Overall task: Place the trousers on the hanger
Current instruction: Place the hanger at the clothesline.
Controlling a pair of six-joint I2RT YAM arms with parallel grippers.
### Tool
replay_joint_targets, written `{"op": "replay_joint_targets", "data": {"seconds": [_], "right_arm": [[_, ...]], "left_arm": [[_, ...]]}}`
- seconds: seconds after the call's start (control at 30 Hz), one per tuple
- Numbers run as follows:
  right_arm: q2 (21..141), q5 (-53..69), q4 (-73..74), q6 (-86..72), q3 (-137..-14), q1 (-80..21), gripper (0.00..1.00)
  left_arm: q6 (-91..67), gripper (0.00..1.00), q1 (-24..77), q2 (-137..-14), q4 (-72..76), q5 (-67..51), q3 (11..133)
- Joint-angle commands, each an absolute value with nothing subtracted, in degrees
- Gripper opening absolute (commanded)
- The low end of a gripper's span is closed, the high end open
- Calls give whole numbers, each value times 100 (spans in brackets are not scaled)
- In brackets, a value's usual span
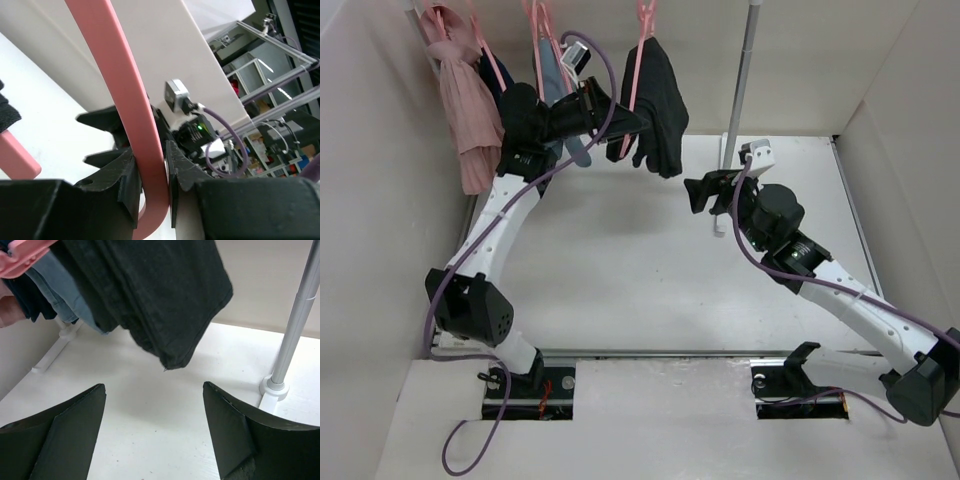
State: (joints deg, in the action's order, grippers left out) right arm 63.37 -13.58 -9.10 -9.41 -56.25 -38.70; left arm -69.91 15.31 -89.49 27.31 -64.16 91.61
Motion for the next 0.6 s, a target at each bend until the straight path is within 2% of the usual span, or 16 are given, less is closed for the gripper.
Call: {"op": "replay_joint_targets", "data": {"seconds": [0.0,0.23,0.57], "right_arm": [[6292,-1406,-1020,-879,-5713,-3850,83],[6179,-1406,-967,-879,-5607,-3797,83],[6003,-1354,-861,-984,-5432,-3797,83]], "left_arm": [[-5934,0,1441,-9052,3341,-6004,9861],[-4818,0,1441,-9606,2031,-5371,10766],[-4500,0,1389,-9808,1811,-5090,10977]]}}
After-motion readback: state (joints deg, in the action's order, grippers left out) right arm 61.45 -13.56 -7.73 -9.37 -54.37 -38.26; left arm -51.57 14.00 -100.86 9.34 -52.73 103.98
